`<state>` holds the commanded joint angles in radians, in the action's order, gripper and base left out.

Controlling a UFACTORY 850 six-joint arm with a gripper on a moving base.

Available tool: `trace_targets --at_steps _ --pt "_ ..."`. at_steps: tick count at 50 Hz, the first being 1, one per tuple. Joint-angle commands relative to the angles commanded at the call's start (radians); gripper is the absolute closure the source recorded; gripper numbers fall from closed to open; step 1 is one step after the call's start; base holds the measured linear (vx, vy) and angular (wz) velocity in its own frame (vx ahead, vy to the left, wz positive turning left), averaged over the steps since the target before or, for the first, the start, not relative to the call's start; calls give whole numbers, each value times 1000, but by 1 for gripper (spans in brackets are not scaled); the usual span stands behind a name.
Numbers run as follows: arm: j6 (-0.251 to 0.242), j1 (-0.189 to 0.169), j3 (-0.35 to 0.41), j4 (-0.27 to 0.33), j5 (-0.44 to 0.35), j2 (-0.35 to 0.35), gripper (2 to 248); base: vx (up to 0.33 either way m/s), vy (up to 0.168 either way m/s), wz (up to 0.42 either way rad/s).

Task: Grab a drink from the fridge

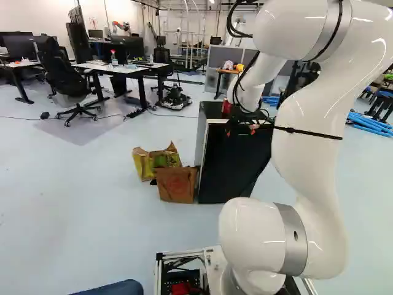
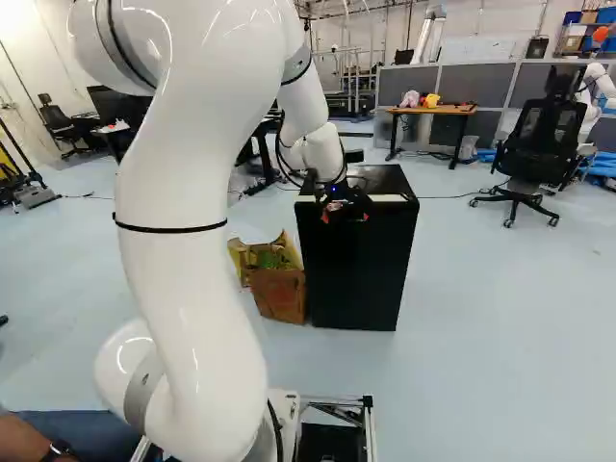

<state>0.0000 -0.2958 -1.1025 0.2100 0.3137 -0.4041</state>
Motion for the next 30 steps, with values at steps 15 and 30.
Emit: trace_targets --at_steps 15,30 --pt "0 -4 36 -10 16 27 3 0 0 0" --pt "0 -13 111 -10 9 86 3 0 0 0"
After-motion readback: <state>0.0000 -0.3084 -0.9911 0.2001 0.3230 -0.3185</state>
